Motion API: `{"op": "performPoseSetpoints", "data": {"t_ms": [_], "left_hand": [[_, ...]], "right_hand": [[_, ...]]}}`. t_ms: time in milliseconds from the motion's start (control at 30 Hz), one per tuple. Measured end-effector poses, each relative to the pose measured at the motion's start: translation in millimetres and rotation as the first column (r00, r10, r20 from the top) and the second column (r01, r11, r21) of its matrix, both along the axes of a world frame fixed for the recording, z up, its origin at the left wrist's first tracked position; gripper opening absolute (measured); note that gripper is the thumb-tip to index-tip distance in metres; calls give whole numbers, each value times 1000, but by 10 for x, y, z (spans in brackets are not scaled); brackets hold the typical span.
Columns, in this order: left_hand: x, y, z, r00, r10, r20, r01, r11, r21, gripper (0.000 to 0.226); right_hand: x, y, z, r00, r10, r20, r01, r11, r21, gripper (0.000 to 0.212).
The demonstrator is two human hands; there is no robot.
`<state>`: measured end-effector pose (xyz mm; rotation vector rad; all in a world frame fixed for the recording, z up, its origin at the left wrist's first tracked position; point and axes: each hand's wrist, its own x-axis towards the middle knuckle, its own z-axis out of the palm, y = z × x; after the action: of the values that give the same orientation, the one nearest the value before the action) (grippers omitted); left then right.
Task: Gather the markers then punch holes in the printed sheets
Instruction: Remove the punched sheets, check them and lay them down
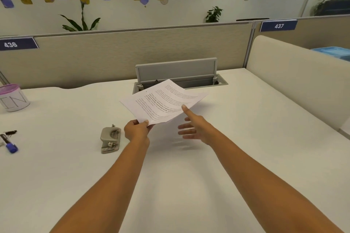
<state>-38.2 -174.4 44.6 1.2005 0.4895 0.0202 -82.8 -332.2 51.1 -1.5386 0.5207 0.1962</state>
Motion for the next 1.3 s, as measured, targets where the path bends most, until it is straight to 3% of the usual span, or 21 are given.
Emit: {"op": "performPoseSetpoints", "data": {"t_ms": [233, 467, 633, 867, 1067, 1300], "left_hand": [[-34, -238, -179, 997, -36, -63, 36, 999, 4, 31], [126, -69, -325, 995, -28, -92, 27, 1000, -4, 45], [195, 48, -355, 989, -70, -130, 86, 989, 121, 55], [141, -52, -405, 937, -309, -162, 346, 882, 319, 46], [183, -87, -409, 929, -334, -161, 370, 828, 421, 40], [183, -88, -376, 922, -346, -172, 387, 808, 444, 37]], "right_hand": [[170, 104, -129, 990, -103, 100, 101, 995, 21, 42], [218, -173, -213, 994, -110, 6, 108, 970, -216, 39], [240, -415, -244, 982, -186, 25, 178, 880, -440, 50], [262, -552, -334, 953, -281, 109, 297, 809, -508, 51], [275, -558, -321, 951, -273, 147, 307, 762, -570, 36], [302, -556, -318, 955, -261, 139, 290, 728, -621, 41]]}}
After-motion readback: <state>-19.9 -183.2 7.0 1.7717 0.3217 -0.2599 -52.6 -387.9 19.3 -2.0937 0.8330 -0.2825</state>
